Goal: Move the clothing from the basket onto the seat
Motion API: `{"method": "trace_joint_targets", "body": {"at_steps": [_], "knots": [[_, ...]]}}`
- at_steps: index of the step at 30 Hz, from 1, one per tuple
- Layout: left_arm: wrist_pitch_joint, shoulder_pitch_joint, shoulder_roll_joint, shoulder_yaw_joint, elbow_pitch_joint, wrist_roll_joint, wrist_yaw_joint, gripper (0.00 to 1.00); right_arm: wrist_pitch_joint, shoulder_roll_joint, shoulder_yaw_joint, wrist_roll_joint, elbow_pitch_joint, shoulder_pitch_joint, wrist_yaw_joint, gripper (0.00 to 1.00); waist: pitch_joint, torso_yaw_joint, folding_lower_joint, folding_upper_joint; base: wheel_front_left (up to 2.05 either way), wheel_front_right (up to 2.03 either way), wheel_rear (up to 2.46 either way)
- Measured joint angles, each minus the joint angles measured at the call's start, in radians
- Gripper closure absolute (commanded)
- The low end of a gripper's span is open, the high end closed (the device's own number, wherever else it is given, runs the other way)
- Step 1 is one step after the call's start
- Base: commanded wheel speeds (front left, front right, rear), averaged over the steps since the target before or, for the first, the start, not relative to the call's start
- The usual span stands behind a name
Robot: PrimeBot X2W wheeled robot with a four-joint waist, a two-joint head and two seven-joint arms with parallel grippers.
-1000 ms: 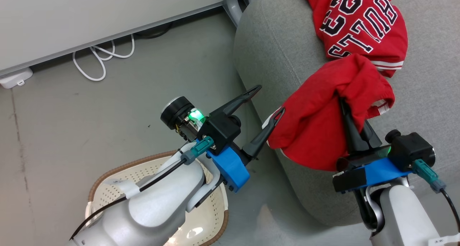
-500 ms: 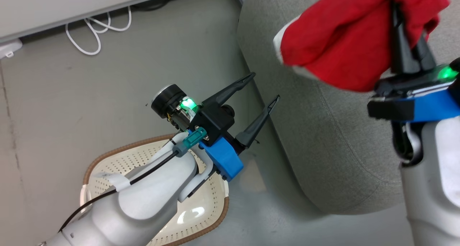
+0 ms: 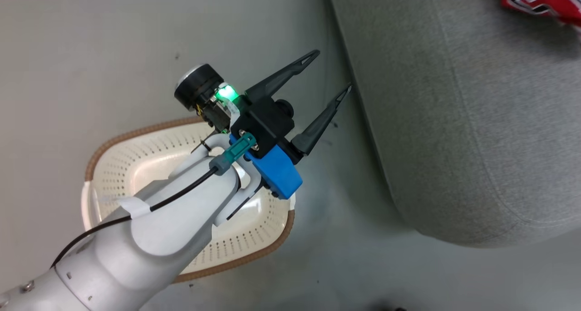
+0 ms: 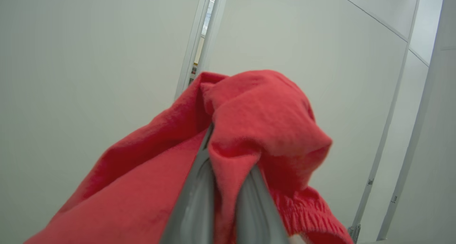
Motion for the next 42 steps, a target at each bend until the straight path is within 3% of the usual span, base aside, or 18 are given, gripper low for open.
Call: {"method": "trace_joint_targets", "body": {"at_steps": [6,10,13,23,29,30,31,32,42], "knots": [[0.015,-0.026,0.012,-0.003,-0.019,0.012,0.001,0.0,0.0,-0.118,-0.065,0.002,0.128,-0.097,0.0,1.0,0.087,0.008,-0.0001,0.0,0.0,0.0,0.0],[0.021,-0.036,0.024,-0.007,-0.029,0.02,0.001,0.0,0.0,-0.163,-0.112,0.018,0.236,-0.127,0.0,1.0,0.134,0.007,-0.0001,0.0,0.0,0.0,0.0],[0.023,-0.044,0.026,-0.009,-0.036,0.021,0.004,0.0,0.0,-0.162,-0.132,0.008,0.3,-0.128,0.0,1.0,0.16,0.006,-0.0001,0.0,0.0,0.0,0.0],[0.032,-0.054,0.038,-0.013,-0.051,0.021,0.008,0.0,0.0,-0.063,-0.176,-0.04,0.479,-0.084,0.0,1.0,0.184,0.007,-0.0002,0.0,0.0,0.0,0.0],[0.03,-0.054,0.036,-0.018,-0.053,0.02,0.01,0.0,0.0,-0.058,-0.172,-0.06,0.565,-0.077,0.0,1.0,0.185,0.018,-0.0002,0.0,0.0,0.0,0.0],[0.027,-0.054,0.036,-0.018,-0.052,0.019,0.01,0.0,0.0,-0.058,-0.172,-0.059,0.569,-0.077,0.0,0.71,0.184,0.019,-0.0001,0.0,0.0,0.0,0.0],[0.026,-0.054,0.036,-0.019,-0.05,0.019,0.011,0.0,0.0,-0.058,-0.172,-0.058,0.57,-0.076,0.0,0.31,0.182,0.02,-0.0002,0.0,0.0,0.0,0.0],[0.022,-0.054,0.036,-0.019,-0.048,0.018,0.011,0.0,0.0,-0.059,-0.172,-0.055,0.571,-0.075,0.0,0.0,0.178,0.021,-0.0002,0.0,0.0,0.0,0.0],[-0.034,-0.026,0.0,-0.019,0.003,-0.007,0.018,0.0,0.0,-0.037,-0.179,-0.009,0.448,0.119,0.0,0.0,0.088,0.03,-0.0002,0.0,0.0,0.0,0.0]]}}
